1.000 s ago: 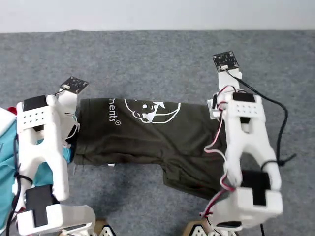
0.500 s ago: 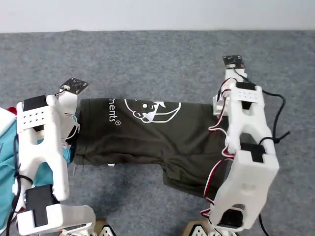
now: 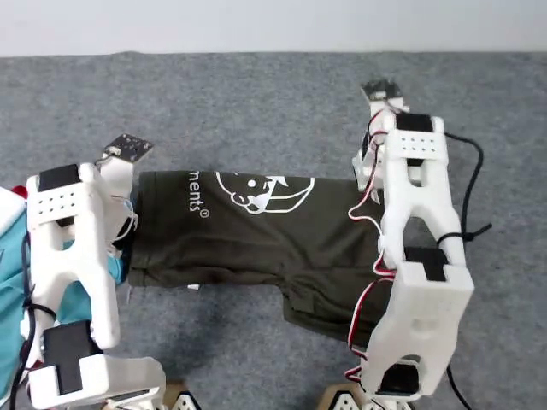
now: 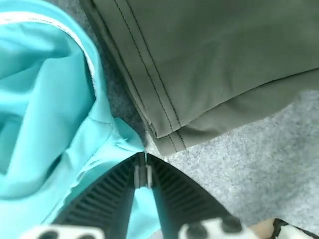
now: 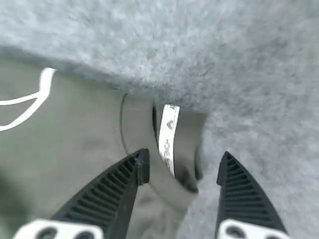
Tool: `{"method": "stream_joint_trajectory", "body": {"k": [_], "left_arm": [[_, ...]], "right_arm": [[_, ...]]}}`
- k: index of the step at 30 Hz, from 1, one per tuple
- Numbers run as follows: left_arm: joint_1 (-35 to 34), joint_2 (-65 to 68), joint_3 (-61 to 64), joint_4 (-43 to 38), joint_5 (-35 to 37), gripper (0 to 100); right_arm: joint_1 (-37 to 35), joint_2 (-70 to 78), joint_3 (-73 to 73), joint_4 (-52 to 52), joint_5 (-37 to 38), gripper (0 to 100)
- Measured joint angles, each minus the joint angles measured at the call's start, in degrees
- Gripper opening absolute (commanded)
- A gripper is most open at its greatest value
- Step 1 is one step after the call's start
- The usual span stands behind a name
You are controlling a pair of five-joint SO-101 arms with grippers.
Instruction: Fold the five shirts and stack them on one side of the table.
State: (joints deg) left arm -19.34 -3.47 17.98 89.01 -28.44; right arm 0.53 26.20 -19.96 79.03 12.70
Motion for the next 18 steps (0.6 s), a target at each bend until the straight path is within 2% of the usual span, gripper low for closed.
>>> {"method": "stream_joint_trajectory", "body": {"k": [3, 7, 13, 18], "left_arm": [[1.3, 0.0, -4.3, 2.6, 0.3, 1], [6.8, 0.0, -9.8, 6.6, 0.3, 1], [20.9, 0.0, -12.5, 9.0, 0.0, 1], [33.9, 0.0, -12.5, 9.2, 0.0, 1]], "right_arm": [[0.3, -4.2, -0.1, 2.9, 0.1, 23.2], [0.2, -9.8, -0.1, 8.4, 0.1, 23.1], [4.3, -17.7, -0.1, 18.7, 3.3, 23.1], [13.8, -25.5, -0.1, 21.5, 7.4, 23.1]]}}
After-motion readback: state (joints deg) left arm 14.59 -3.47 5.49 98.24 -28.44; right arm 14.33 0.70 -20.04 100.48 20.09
